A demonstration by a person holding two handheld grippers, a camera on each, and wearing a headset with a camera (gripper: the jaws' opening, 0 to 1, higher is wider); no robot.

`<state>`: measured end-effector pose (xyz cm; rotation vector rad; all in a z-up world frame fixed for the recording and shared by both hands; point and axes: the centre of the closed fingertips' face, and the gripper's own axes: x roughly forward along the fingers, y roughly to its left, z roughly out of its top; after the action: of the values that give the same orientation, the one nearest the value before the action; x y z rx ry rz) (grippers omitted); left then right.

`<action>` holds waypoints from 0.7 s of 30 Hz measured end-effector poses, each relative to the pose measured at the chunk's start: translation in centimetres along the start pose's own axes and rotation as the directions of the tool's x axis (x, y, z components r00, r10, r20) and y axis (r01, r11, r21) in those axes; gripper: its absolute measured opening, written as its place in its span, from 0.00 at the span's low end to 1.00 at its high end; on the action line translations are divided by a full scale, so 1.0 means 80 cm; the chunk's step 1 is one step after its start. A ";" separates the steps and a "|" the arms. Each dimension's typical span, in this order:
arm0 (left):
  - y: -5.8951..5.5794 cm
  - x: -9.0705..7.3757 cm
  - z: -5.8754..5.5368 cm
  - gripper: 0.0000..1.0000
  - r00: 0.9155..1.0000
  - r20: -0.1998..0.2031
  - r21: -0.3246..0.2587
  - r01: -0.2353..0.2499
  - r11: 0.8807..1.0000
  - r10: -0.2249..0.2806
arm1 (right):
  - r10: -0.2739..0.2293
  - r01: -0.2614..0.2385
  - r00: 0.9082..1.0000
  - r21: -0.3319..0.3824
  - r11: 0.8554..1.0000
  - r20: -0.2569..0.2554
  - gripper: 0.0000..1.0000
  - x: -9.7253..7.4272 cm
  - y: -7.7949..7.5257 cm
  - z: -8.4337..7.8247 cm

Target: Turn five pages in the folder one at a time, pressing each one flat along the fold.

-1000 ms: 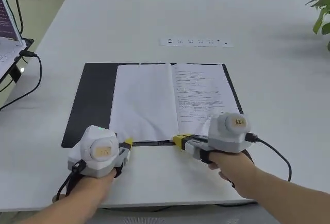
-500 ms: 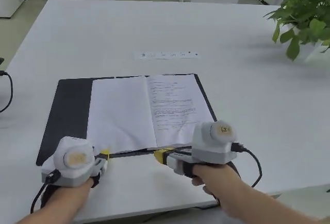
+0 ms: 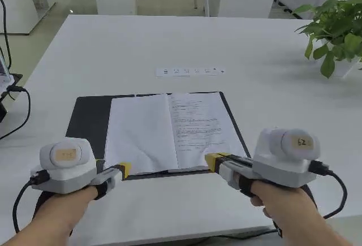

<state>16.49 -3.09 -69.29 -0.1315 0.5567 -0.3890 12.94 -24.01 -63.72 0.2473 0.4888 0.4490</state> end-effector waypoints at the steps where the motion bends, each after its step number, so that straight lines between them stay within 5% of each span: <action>1: -0.001 -0.007 0.008 0.42 1.000 0.022 -0.018 -0.002 1.000 0.002 | -0.021 0.021 0.999 0.005 1.000 0.026 0.00 -0.009 -0.007 0.010; 4: -0.010 -0.037 0.030 0.51 0.998 0.060 -0.064 0.013 0.998 -0.009 | -0.051 0.053 0.997 -0.023 0.998 0.062 0.01 -0.029 -0.018 0.026; 9: -0.017 -0.068 0.042 0.63 0.996 0.088 -0.050 0.012 0.999 -0.008 | -0.105 0.105 0.992 -0.005 0.994 0.072 0.20 -0.054 -0.043 0.034; 13: -0.018 -0.086 0.042 0.81 0.995 0.103 -0.015 -0.011 1.000 0.012 | -0.207 0.210 0.973 -0.027 0.977 0.101 0.44 -0.071 -0.074 0.036; 17: -0.012 -0.100 0.041 0.95 0.992 0.120 0.014 -0.051 0.999 0.049 | -0.251 0.254 0.963 -0.027 0.967 0.097 0.71 -0.080 -0.089 0.031; 21: 0.005 -0.109 0.029 0.99 0.990 0.100 -0.022 -0.093 0.995 0.095 | -0.275 0.282 0.956 -0.070 0.957 0.103 0.85 -0.083 -0.095 0.030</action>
<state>11.07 0.72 -63.14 -0.1401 0.4652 -0.2843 11.62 -34.09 -61.60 0.1144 0.4060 0.1805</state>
